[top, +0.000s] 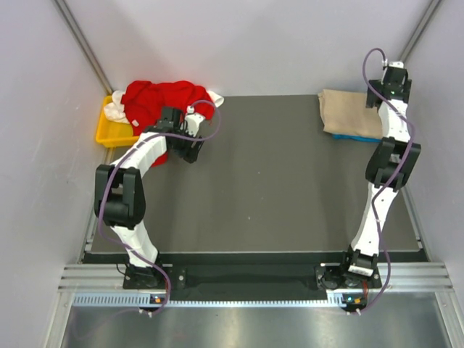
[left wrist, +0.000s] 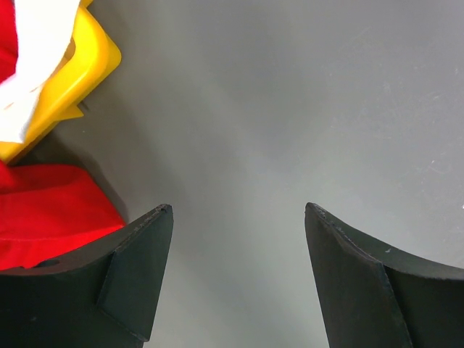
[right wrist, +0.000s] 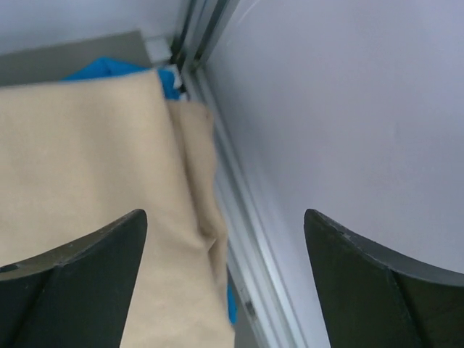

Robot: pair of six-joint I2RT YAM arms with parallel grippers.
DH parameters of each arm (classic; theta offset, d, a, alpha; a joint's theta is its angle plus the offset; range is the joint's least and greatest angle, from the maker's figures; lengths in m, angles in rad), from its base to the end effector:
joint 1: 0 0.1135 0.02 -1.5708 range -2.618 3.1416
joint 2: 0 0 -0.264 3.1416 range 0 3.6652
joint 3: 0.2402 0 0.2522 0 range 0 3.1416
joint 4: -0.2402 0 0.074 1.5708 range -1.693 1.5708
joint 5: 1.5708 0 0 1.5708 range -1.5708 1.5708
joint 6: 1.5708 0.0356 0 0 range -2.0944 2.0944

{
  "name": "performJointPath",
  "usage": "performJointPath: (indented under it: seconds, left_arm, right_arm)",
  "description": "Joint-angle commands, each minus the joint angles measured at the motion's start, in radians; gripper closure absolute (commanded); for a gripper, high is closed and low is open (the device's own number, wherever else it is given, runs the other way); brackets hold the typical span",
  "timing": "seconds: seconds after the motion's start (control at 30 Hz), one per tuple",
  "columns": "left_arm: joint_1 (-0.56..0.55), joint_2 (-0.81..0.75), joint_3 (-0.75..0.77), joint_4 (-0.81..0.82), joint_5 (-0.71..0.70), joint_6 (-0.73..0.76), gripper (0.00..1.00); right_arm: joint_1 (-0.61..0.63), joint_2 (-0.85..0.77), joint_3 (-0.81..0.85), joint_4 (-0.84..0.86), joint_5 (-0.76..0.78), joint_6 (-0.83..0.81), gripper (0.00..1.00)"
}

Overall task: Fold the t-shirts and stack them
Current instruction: Neatly place the folded tshirt to the corner

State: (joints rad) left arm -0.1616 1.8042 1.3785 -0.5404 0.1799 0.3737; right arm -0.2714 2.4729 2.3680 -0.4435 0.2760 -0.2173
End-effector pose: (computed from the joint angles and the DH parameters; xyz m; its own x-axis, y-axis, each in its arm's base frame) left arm 0.3848 -0.0692 0.2341 -0.6615 0.4718 -0.5830 0.5373 0.8405 0.0705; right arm 0.5460 -0.1620 0.2548 -0.5943 -0.0499 -0.8027 0.3624 0.8744 -0.3227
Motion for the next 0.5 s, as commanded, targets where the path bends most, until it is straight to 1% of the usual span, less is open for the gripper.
performJointPath:
  seconds: [0.0,0.07,0.1,0.13,0.17,0.2,0.23,0.27,0.3,0.33,0.37,0.4,0.43,0.47]
  left_arm:
    - [0.004,-0.04,0.007,-0.018,-0.019,0.025,0.22]
    - [0.007,-0.077,-0.025,-0.012,-0.034,0.025,0.22]
    - [0.008,-0.092,-0.038,-0.004,-0.039,0.027,0.22]
    - [0.011,-0.129,-0.053,-0.001,-0.036,0.027,0.22]
    - [0.013,-0.149,-0.082,-0.006,-0.025,0.031,0.21]
    - [0.014,-0.169,-0.096,-0.015,-0.017,0.037,0.21]
    - [0.014,-0.202,-0.108,-0.044,-0.016,0.047,0.21]
    - [0.017,-0.222,-0.143,-0.05,-0.019,0.044,0.21]
    - [0.019,-0.244,-0.169,-0.053,-0.031,0.042,0.21]
    - [0.023,-0.291,-0.197,-0.055,-0.04,0.037,0.21]
    - [0.028,-0.319,-0.261,-0.046,-0.042,0.034,0.21]
    - [0.034,-0.371,-0.295,-0.038,-0.054,0.031,0.21]
    - [0.04,-0.396,-0.329,-0.029,-0.062,0.012,0.21]
    - [0.043,-0.419,-0.384,-0.03,-0.068,0.008,0.2]
  right_arm:
    - [0.001,-0.192,-0.088,0.029,-0.107,0.05,0.09]
    - [0.033,-0.285,-0.182,0.012,-0.19,0.082,0.02]
    - [0.047,-0.322,-0.217,0.006,-0.198,0.093,0.0]
    - [0.063,-0.359,-0.302,0.009,-0.201,0.119,0.0]
    - [0.095,-0.446,-0.356,0.017,-0.216,0.133,0.0]
    - [0.112,-0.494,-0.416,0.028,-0.225,0.147,0.0]
    - [0.129,-0.546,-0.546,0.061,-0.23,0.183,0.0]
    - [0.145,-0.649,-0.619,0.081,-0.233,0.203,0.0]
    - [0.184,-0.705,-0.692,0.106,-0.233,0.211,0.0]
    - [0.204,-0.756,-0.834,0.156,-0.238,0.266,0.0]
    - [0.242,-0.851,-0.898,0.173,-0.244,0.274,0.0]
    - [0.262,-0.894,-0.956,0.183,-0.253,0.289,0.0]
    - [0.294,-0.938,-1.066,0.187,-0.251,0.326,0.0]
    - [0.337,-1.024,-1.123,0.195,-0.253,0.344,0.0]
